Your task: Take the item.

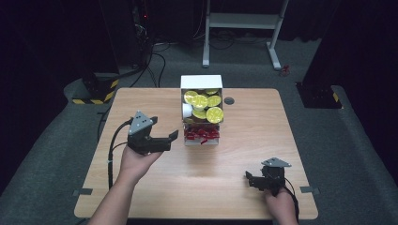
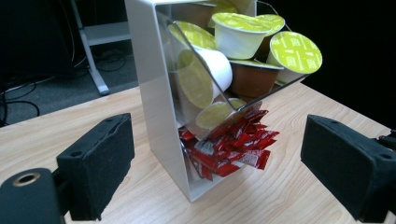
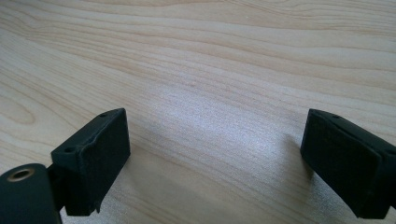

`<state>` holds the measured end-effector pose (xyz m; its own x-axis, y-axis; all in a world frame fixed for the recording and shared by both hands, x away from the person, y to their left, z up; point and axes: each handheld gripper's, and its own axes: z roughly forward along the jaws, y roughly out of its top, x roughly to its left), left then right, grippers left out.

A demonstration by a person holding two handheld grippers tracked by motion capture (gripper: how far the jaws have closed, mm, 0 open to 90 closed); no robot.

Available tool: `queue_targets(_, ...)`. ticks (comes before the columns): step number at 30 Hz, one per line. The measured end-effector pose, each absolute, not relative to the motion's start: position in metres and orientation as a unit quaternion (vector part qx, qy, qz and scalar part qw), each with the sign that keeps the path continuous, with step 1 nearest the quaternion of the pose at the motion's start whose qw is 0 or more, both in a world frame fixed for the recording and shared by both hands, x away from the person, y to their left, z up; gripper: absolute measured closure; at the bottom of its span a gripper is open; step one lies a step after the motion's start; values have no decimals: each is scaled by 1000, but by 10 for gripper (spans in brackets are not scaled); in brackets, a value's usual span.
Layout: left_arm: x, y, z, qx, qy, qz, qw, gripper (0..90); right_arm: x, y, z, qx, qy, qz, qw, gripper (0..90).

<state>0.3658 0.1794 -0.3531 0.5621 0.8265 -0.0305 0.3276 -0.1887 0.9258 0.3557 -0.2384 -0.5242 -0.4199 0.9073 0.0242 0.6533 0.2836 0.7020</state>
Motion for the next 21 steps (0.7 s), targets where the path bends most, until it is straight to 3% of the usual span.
queue_targets(21,383,148,-340,740,368,251,503,89,356,-236,-525,497,782,315,204,83)
